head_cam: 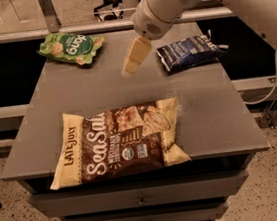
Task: Move green rice chip bag near blue chip bag
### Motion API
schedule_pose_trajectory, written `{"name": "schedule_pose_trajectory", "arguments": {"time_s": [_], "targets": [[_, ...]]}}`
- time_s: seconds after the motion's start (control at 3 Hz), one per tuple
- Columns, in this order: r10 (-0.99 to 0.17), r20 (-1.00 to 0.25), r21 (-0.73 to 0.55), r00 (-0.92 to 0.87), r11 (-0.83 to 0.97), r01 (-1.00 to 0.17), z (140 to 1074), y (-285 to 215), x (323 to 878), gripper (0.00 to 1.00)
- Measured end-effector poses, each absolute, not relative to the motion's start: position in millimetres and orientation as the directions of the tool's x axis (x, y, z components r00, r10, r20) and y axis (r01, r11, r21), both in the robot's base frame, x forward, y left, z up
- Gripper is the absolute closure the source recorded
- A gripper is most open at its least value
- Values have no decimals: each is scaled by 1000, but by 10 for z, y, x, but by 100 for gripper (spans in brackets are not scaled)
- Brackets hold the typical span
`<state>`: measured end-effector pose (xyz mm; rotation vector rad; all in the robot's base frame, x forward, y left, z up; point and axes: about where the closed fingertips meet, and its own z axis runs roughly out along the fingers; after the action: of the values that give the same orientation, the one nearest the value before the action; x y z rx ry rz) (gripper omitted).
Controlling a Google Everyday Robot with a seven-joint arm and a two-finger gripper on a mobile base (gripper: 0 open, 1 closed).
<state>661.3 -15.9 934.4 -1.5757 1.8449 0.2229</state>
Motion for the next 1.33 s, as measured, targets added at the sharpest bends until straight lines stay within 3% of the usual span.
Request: {"name": "schedule_pose_trajectory", "arguments": {"time_s": [1.0,1.33], "targets": [[-705,-705,-253,-82,358,-899,9008,1178,7979,0],[-679,-727,-226,-104,379,-897,8903,1474,8178,0]]}}
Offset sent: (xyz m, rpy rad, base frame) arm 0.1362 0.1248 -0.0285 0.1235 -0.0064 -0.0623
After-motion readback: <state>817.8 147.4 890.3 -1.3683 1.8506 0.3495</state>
